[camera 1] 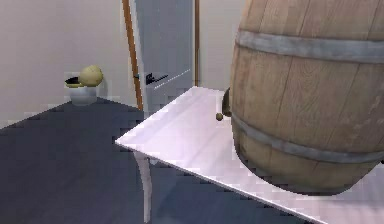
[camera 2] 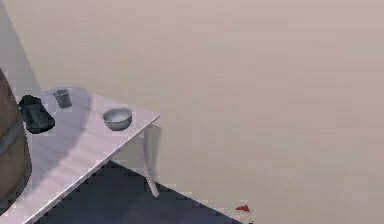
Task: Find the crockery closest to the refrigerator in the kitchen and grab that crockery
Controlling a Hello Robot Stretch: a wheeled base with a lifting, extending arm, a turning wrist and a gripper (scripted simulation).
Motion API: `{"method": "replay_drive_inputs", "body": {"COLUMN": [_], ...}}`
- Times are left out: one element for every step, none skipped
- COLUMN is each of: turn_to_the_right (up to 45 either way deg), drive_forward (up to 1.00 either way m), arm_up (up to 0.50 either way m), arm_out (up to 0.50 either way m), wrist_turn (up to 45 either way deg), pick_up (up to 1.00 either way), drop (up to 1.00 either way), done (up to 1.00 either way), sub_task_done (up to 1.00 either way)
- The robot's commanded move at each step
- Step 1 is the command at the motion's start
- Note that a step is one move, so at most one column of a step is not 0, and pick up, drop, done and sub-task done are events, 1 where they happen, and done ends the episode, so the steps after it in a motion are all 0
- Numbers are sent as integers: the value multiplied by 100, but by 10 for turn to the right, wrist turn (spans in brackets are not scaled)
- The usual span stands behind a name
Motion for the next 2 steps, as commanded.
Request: {"method": "replay_drive_inputs", "body": {"turn_to_the_right": [-180,450], "drive_forward": [0,0], "arm_up": [0,0], "arm_out": [0,0], "wrist_turn": [0,0], "pick_up": [0,0], "drop": [0,0], "done": [0,0], "sub_task_done": [0,0]}}
